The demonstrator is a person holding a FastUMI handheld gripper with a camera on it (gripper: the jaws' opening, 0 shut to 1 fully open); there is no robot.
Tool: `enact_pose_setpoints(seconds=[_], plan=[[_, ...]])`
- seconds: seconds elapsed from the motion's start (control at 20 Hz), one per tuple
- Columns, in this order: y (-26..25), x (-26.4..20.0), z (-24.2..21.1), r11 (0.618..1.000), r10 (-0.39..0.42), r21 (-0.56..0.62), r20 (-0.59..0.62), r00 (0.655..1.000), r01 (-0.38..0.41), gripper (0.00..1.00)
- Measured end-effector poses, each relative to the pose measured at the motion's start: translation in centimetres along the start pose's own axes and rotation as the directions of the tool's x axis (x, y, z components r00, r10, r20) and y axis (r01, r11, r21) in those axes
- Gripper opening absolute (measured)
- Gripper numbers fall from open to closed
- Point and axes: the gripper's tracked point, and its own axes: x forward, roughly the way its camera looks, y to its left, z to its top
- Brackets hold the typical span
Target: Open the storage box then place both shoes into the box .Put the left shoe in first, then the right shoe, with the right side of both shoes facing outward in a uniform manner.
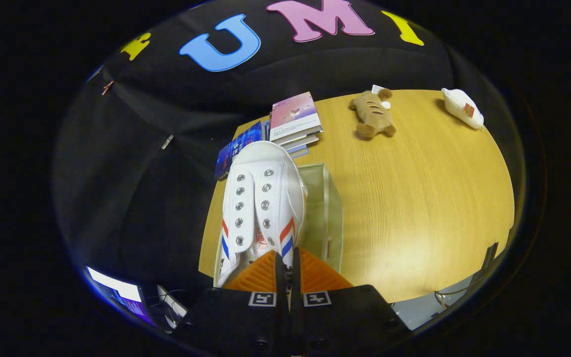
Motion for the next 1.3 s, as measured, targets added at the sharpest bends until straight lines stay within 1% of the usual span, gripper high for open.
enact_pose_setpoints(seconds=[0.1,0.3,0.45,0.5,0.6,0.65,0.75,0.8,0.9,0.95,1.1,1.3], plan=[[0.2,1.0,-0.7,1.0,-0.02,-0.009,-0.017,1.0,0.02,0.05],[-1.0,2.4,-2.2,0.996,-0.089,-0.018,-0.053,0.995,0.088,0.05],[-1.2,2.7,-2.8,0.993,-0.113,-0.052,-0.058,0.992,0.11,0.06],[-1.0,2.8,-3.0,0.993,-0.108,-0.054,-0.062,0.992,0.105,0.08],[-0.3,3.0,-3.1,0.995,-0.091,-0.056,-0.071,0.993,0.087,0.2],[0.0,2.9,-3.1,0.996,-0.077,-0.055,-0.067,0.995,0.073,0.29],[1.6,2.0,-1.7,0.999,-0.019,-0.044,-0.02,1.0,0.018,0.4],[1.6,1.6,-1.2,0.999,-0.012,-0.051,0.001,1.0,0.012,0.55],[0.7,0.8,0.2,0.995,-0.029,-0.098,0.046,0.999,0.033,0.87],[-0.2,0.1,1.0,0.991,-0.043,-0.121,0.067,0.997,0.051,0.96],[-1.8,-2.1,3.6,0.987,-0.046,-0.149,0.148,0.988,0.068,0.99],[-5.0,-5.9,7.7,0.973,-0.033,-0.213,0.265,0.964,0.091,0.99]])
